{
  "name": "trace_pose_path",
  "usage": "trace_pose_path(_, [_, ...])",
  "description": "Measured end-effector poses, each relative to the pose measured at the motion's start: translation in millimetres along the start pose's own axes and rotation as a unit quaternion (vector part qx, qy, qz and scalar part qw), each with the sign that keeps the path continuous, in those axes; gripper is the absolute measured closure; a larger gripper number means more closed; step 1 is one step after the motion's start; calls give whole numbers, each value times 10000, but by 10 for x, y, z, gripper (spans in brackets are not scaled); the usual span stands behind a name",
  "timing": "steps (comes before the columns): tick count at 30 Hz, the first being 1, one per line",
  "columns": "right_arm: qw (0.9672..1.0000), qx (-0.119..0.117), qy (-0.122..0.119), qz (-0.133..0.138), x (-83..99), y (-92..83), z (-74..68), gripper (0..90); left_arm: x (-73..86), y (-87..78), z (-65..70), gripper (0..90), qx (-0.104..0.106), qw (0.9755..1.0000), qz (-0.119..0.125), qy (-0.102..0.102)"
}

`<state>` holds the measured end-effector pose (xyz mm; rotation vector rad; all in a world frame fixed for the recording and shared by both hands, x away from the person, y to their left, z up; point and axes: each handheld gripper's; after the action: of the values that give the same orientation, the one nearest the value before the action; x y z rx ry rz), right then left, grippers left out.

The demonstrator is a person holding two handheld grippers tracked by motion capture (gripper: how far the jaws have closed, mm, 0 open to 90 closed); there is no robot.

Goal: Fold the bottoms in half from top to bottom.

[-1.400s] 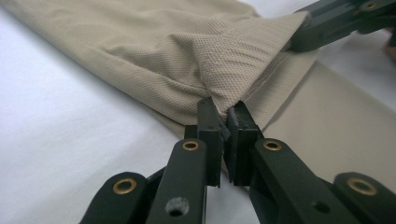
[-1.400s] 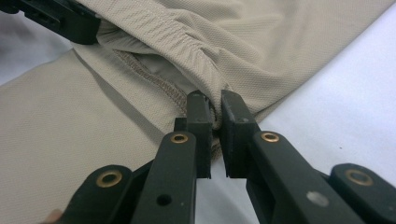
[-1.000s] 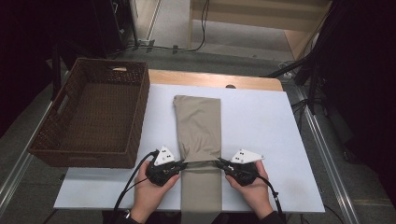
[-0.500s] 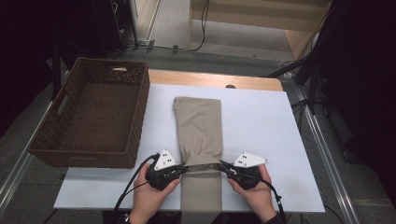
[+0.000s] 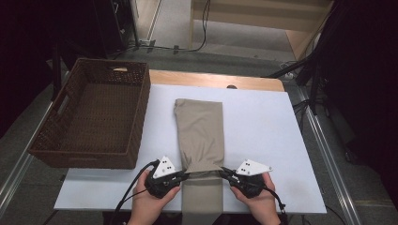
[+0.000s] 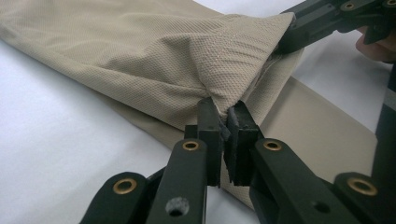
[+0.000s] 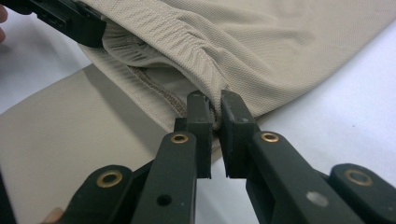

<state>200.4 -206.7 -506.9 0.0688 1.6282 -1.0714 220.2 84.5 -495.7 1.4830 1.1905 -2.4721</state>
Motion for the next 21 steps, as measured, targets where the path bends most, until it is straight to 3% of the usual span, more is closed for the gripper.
trace_pose_path(21, [9999,-75,-98,-74,139,-172,-297,822,192,-157,204,865,133,9999,-50,1])
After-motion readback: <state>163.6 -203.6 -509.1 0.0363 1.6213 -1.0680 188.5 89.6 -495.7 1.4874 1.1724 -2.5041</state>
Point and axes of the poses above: each handheld gripper's, and its own axes: y roughly forward along the jaws, x roughly out of its underside, z roughly to its right, and after that the axes turned 8 degrees about -y, right-handed
